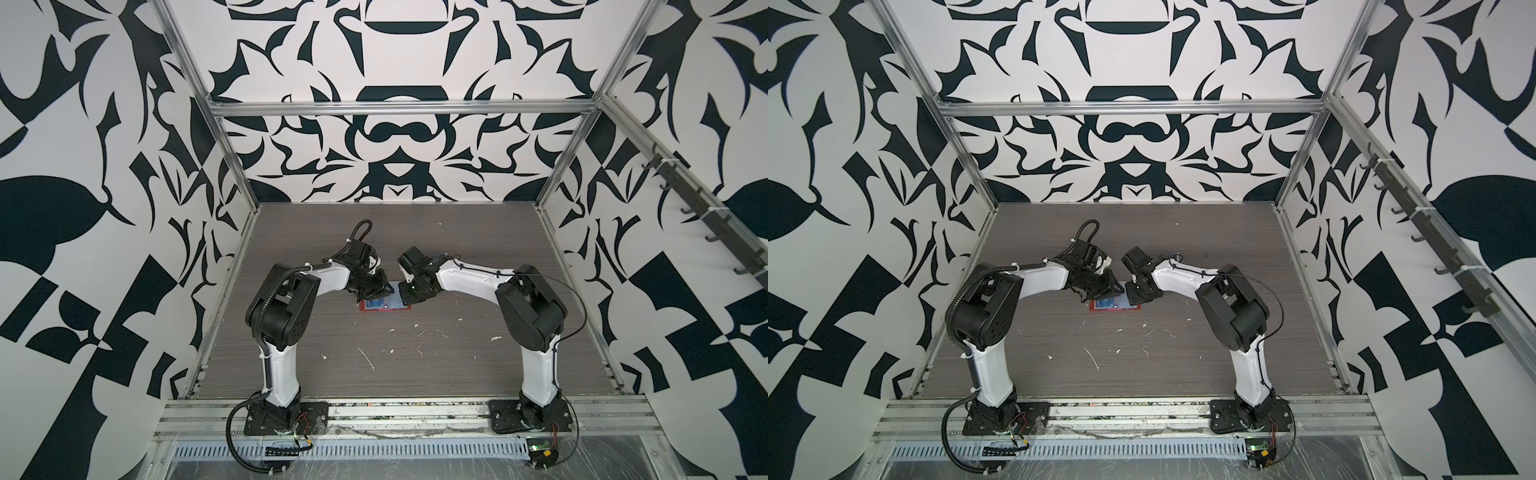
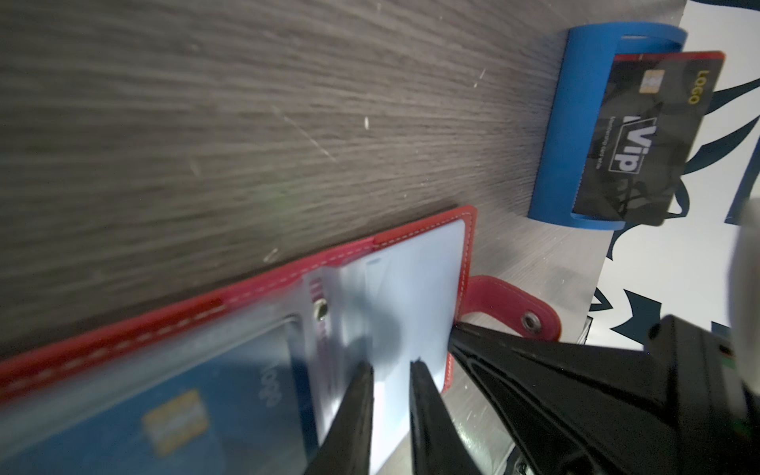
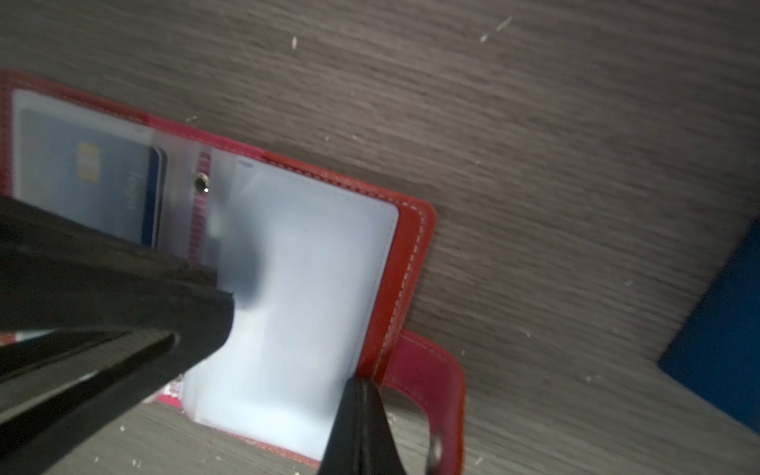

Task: Insert credit cards into a card holder
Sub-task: Turn over the card slot at the card holder.

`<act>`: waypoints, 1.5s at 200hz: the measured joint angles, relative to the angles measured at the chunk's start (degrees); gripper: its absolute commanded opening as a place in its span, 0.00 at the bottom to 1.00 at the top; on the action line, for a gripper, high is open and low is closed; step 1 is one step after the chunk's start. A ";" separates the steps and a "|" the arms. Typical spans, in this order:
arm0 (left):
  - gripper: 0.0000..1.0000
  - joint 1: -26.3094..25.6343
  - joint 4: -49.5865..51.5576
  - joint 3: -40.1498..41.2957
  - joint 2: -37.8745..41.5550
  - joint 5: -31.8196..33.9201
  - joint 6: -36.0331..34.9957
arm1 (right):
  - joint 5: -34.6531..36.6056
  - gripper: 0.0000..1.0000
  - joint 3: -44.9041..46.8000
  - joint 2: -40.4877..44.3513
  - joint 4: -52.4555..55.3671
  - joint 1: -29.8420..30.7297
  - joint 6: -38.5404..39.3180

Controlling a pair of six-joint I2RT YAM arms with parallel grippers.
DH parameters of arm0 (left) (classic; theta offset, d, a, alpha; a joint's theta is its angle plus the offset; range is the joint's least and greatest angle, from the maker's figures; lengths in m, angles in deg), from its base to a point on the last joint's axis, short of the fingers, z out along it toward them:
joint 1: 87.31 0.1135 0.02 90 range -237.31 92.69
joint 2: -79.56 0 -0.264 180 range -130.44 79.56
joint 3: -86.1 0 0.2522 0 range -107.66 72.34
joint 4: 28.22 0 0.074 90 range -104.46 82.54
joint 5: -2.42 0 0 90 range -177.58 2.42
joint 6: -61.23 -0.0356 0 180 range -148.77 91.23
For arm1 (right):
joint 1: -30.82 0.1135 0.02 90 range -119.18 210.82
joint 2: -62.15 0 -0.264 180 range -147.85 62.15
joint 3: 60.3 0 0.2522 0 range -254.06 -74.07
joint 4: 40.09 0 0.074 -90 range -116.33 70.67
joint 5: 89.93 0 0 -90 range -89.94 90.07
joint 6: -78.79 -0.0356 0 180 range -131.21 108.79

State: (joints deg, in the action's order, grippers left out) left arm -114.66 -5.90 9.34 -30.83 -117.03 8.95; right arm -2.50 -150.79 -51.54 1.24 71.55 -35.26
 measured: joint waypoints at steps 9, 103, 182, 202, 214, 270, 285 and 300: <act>0.24 -0.02 -0.07 0.00 -0.07 -0.09 -0.02 | -0.02 0.00 0.00 -0.02 0.00 0.00 0.00; 0.00 -0.11 -0.11 -0.37 -0.68 0.02 0.13 | 0.24 0.00 0.04 0.04 -0.07 0.00 -0.48; 0.00 -0.15 0.68 -0.26 2.47 3.56 -0.26 | 2.23 0.00 1.70 2.34 -1.84 0.02 -1.79; 0.00 -0.15 0.68 -0.22 2.71 3.87 -0.28 | 1.97 0.00 1.68 2.34 -1.90 0.02 -1.81; 0.00 -0.15 0.68 -0.17 2.71 3.98 -0.28 | 1.62 0.00 1.68 2.34 -2.12 0.02 -1.86; 0.00 -0.20 0.61 0.76 2.75 4.17 -0.46 | -1.49 0.00 1.68 2.34 -3.69 0.02 -1.92; 0.00 -0.20 0.66 1.01 2.75 4.20 -0.48 | -2.43 0.00 1.68 2.34 -4.33 0.02 -2.01; 0.00 -0.20 0.66 1.05 2.78 4.22 -0.48 | -3.41 0.00 1.68 2.34 -5.11 0.00 -2.27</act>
State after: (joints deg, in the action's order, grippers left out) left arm -114.86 -5.25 10.38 -28.05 -112.81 8.47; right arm -5.91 -149.11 -49.20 -3.88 71.55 -37.54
